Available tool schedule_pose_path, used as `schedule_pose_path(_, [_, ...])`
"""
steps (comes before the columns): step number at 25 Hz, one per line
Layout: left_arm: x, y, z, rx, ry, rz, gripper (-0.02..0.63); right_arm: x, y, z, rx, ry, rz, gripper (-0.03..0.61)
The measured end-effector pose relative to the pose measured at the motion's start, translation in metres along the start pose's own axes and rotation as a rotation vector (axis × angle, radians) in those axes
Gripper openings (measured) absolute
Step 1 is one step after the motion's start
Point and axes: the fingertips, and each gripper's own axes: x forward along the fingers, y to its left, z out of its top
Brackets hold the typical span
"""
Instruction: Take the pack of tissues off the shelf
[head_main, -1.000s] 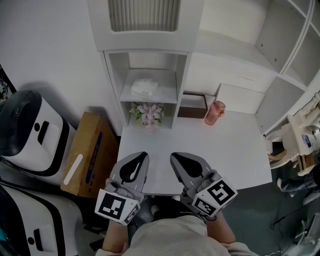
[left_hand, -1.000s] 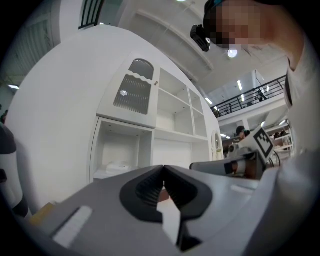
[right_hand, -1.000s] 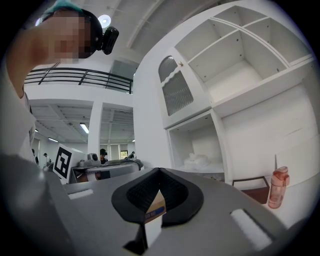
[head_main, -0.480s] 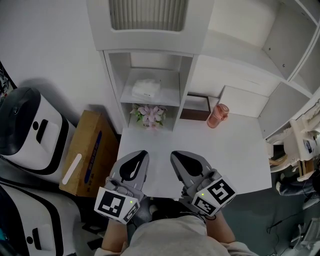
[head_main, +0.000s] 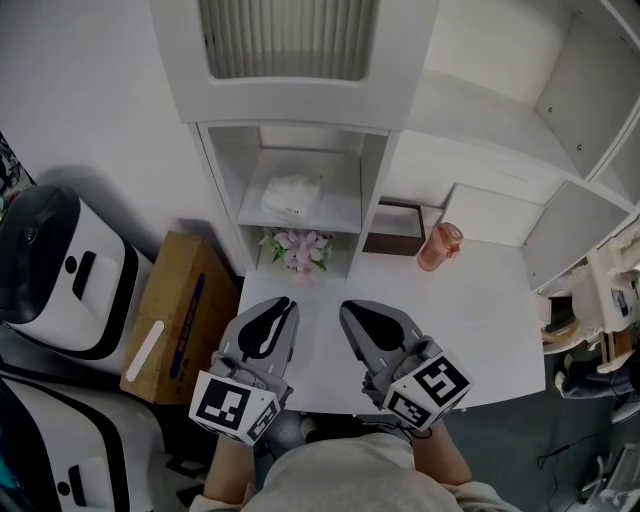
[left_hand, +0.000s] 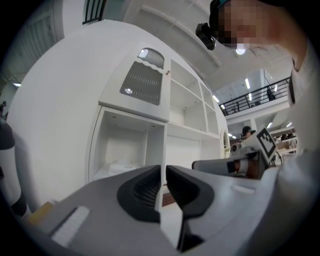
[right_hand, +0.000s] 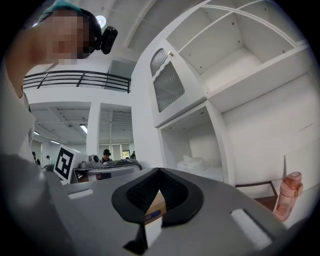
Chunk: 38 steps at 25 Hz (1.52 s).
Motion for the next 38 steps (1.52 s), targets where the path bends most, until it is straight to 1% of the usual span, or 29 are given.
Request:
schedule_pose_path(3, [0.010,0.009,0.002,0.005,-0.001,0.014,0.040,0.009,-0.008,0.003,0.002,0.002,0.008,0.002])
schedule_pose_path(7, [0.023,0.024,0.001,0.014,0.004,0.047,0.069,0.019,-0.016,0.004,0.004,0.006,0.021,0.001])
schedule_pose_path(11, [0.038,0.041,-0.006,-0.020,0.026,0.089,0.094,0.025,-0.024,0.004,0.006,0.013,0.029,0.002])
schedule_pose_path(14, [0.053,0.049,-0.012,-0.033,0.049,0.093,0.125,0.028,-0.033,0.003,0.010,0.017,0.027,0.001])
schedule_pose_path(21, [0.083,0.061,-0.023,-0.015,0.088,0.121,0.155,0.029,-0.052,0.003,0.016,0.025,0.015,0.002])
schedule_pose_path(25, [0.098,0.070,-0.030,-0.024,0.099,0.156,0.173,0.029,-0.062,0.002,0.021,0.030,0.008,0.002])
schedule_pose_path(30, [0.116,0.079,-0.042,-0.006,0.125,0.202,0.206,0.027,-0.077,-0.001,0.027,0.038,-0.002,0.002])
schedule_pose_path(38, [0.143,0.088,-0.058,0.005,0.163,0.245,0.224,0.027,-0.097,-0.002,0.035,0.044,-0.010,0.002])
